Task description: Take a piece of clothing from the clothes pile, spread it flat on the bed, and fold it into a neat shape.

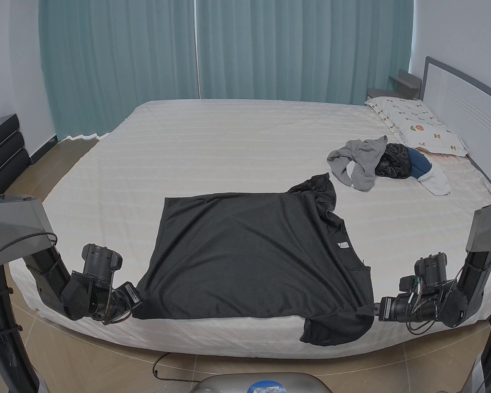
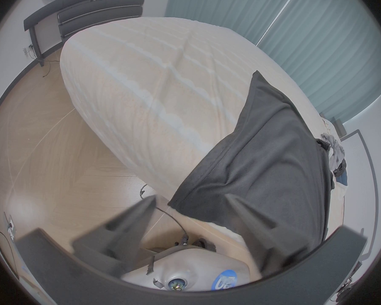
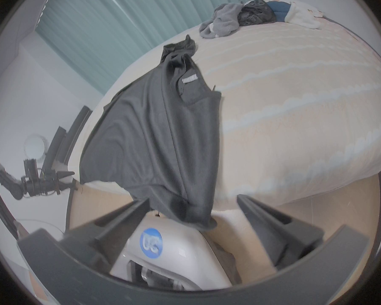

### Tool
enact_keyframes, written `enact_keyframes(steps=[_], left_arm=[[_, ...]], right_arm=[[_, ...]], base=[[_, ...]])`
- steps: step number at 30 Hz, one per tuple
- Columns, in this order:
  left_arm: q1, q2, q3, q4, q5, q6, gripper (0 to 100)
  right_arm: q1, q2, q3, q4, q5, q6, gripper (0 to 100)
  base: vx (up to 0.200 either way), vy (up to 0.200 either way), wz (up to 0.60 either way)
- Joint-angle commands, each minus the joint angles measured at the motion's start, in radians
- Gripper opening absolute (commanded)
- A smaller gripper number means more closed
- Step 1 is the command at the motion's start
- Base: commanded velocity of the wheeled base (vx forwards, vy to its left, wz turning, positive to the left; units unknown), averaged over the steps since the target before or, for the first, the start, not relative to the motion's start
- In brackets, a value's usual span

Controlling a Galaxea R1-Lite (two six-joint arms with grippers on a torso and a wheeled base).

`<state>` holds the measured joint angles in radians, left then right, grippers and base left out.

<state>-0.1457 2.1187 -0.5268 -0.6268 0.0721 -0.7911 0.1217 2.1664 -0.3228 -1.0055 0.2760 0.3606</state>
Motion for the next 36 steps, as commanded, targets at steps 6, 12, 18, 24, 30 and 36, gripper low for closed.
enact_keyframes(steps=[6, 12, 18, 24, 30, 36], left_arm=[[0.037, -0.04, 0.001, -0.08, -0.038, -0.02, 100], [0.048, -0.039, -0.007, -0.079, -0.04, -0.023, 100], [0.074, -0.033, -0.013, -0.077, -0.069, -0.025, 100], [0.074, -0.033, -0.013, -0.076, -0.072, -0.025, 100], [0.071, -0.034, -0.013, -0.08, -0.071, -0.025, 100], [0.061, -0.043, -0.01, -0.09, -0.071, -0.025, 100]], right_arm=[[0.009, -0.074, -0.117, -0.028, -0.004, 0.25, 100], [0.026, -0.077, -0.128, -0.074, -0.009, 0.322, 100], [0.036, -0.068, -0.13, -0.094, -0.008, 0.347, 100], [0.039, -0.069, -0.134, -0.094, -0.008, 0.388, 100], [0.039, -0.066, -0.134, -0.094, -0.003, 0.391, 100], [0.039, -0.065, -0.134, -0.142, -0.003, 0.394, 100]], base=[[0.0, 0.0, 0.0], [0.0, 0.0, 0.0], [0.0, 0.167, 0.0], [0.0, 0.2, 0.0], [0.0, 0.033, 0.0], [0.067, 0.0, 0.0]])
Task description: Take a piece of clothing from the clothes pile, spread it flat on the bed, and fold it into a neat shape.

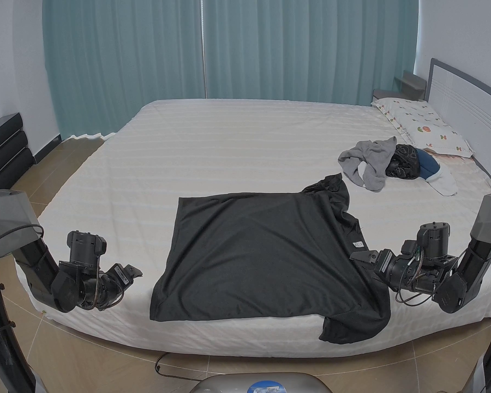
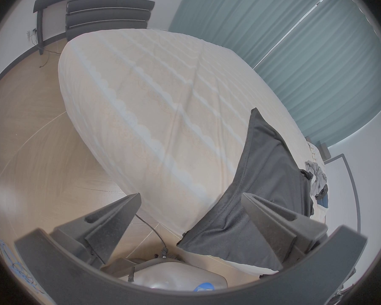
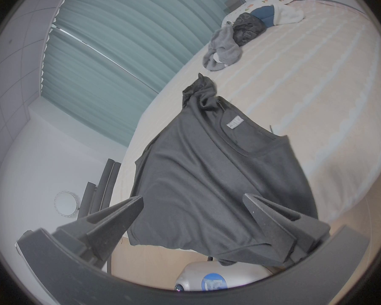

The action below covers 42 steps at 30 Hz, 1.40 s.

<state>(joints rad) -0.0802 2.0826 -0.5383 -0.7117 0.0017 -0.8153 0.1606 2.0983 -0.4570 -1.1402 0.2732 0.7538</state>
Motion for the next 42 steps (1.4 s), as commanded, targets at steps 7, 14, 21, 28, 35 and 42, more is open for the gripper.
enact_keyframes(steps=[7, 14, 21, 28, 35, 42], left_arm=[[-0.006, -0.015, -0.003, -0.008, -0.003, -0.035, 100], [-0.006, -0.009, -0.012, -0.008, -0.003, -0.038, 100], [-0.009, -0.007, -0.028, -0.005, -0.003, -0.077, 100], [-0.018, -0.006, -0.032, -0.005, -0.003, -0.081, 100], [-0.019, -0.006, -0.032, -0.008, -0.002, -0.081, 100], [-0.021, -0.012, -0.045, -0.006, -0.002, -0.105, 100]], right_arm=[[0.007, 0.005, 0.001, -0.012, 0.001, 0.001, 100], [0.007, 0.006, 0.001, -0.012, 0.001, 0.001, 100], [0.007, 0.006, 0.001, -0.012, 0.001, 0.001, 100], [0.008, 0.006, 0.001, -0.013, 0.001, 0.001, 100], [0.008, 0.005, 0.001, -0.013, 0.001, 0.001, 100], [0.011, 0.006, 0.001, -0.012, 0.001, 0.001, 100]], base=[[0.2, 0.0, 0.0], [0.086, 0.0, 0.0], [0.0, 0.0, 0.0], [0.0, -0.171, 0.0], [0.0, 0.0, 0.0], [0.0, 0.0, 0.0]])
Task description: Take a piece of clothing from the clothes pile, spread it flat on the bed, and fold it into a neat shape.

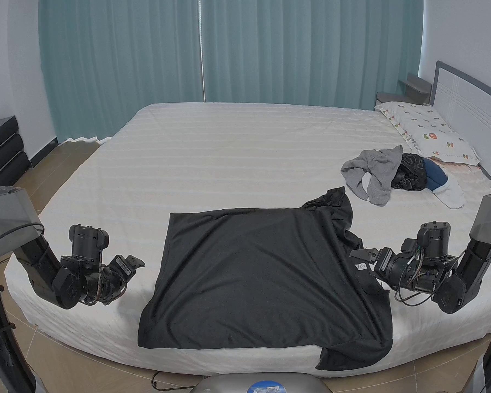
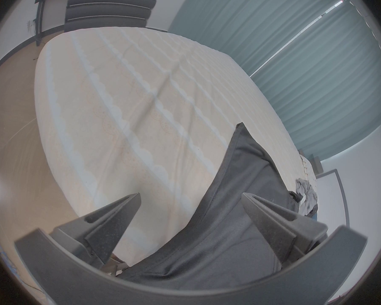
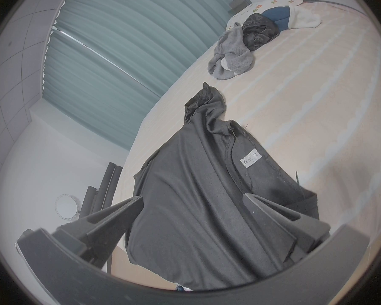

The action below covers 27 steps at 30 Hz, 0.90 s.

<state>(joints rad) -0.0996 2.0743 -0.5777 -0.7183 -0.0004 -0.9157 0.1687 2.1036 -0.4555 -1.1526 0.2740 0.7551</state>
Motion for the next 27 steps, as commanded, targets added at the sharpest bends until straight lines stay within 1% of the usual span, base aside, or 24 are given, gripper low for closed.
enact_keyframes(steps=[1, 7, 10, 16, 19, 21, 24, 25, 27], left_arm=[[-0.002, -0.005, -0.005, 0.0, 0.0, -0.006, 100], [-0.006, -0.005, -0.007, -0.001, 0.0, -0.012, 100], [-0.006, -0.006, -0.011, -0.001, 0.0, -0.012, 100], [-0.009, 0.007, -0.094, 0.011, 0.0, -0.011, 100], [-0.009, 0.056, -0.2, 0.03, -0.001, -0.008, 100], [-0.009, 0.075, -0.243, 0.048, -0.003, -0.008, 100], [-0.019, 0.148, -0.387, 0.122, -0.023, -0.009, 100], [-0.02, 0.155, -0.401, 0.131, -0.024, -0.009, 100], [-0.022, 0.208, -0.518, 0.186, -0.038, -0.009, 100]], right_arm=[[0.005, 0.001, 0.0, -0.001, 0.001, 0.0, 100], [0.008, 0.001, 0.001, 0.001, 0.001, 0.0, 100], [0.006, -0.001, 0.003, -0.001, 0.001, 0.001, 100], [0.008, -0.001, 0.006, -0.001, 0.001, 0.007, 100], [0.006, -0.005, 0.0, -0.003, 0.002, 0.069, 100], [0.006, -0.007, 0.0, -0.003, 0.004, 0.078, 100], [0.006, -0.001, -0.002, -0.004, 0.004, 0.087, 100], [0.006, 0.001, 0.0, -0.004, 0.004, 0.087, 100], [0.003, 0.006, -0.002, -0.004, 0.005, 0.089, 100]], base=[[0.0, 0.0, 0.0], [0.2, 0.0, 0.0], [0.0, 0.0, 0.0], [0.0, 0.0, 0.0], [0.0, 0.0, 0.0], [0.0, 0.0, 0.0], [0.0, 0.0, 0.0], [0.0, 0.0, 0.0], [0.0, 0.0, 0.0]])
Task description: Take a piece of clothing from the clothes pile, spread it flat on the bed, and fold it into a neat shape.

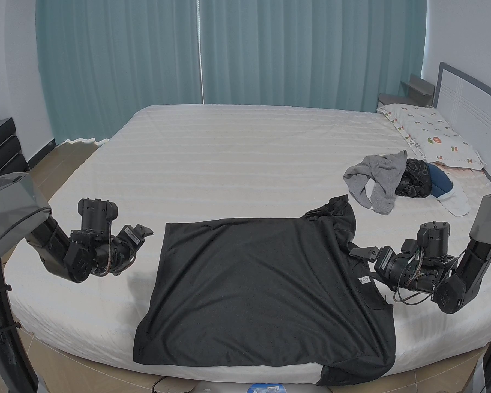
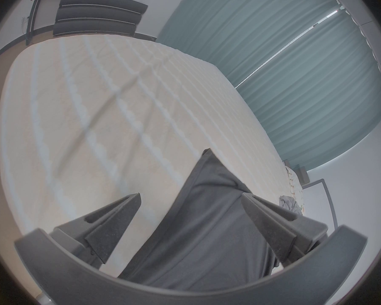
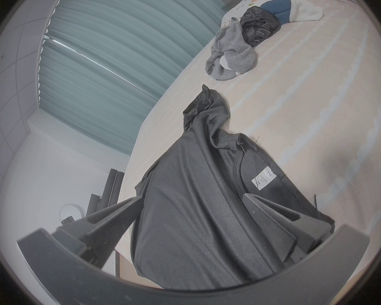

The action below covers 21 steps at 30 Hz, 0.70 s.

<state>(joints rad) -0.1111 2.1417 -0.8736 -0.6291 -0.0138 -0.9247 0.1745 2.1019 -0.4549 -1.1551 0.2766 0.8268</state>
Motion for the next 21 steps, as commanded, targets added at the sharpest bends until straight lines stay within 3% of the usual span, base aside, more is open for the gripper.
enact_keyframes(steps=[1, 11, 21], left_arm=[[-0.012, 0.15, -0.237, 0.103, -0.025, 0.001, 100], [-0.027, 0.379, -0.562, 0.126, -0.023, 0.056, 100], [-0.033, 0.497, -0.725, 0.129, -0.002, 0.055, 100]], right_arm=[[-0.004, 0.007, -0.002, -0.002, 0.003, 0.017, 100], [-0.023, 0.023, -0.024, 0.0, 0.004, 0.017, 100], [-0.029, 0.032, -0.036, -0.002, 0.003, 0.017, 100]], base=[[0.0, 0.0, 0.0], [0.0, 0.0, 0.0], [0.0, 0.0, 0.0]])
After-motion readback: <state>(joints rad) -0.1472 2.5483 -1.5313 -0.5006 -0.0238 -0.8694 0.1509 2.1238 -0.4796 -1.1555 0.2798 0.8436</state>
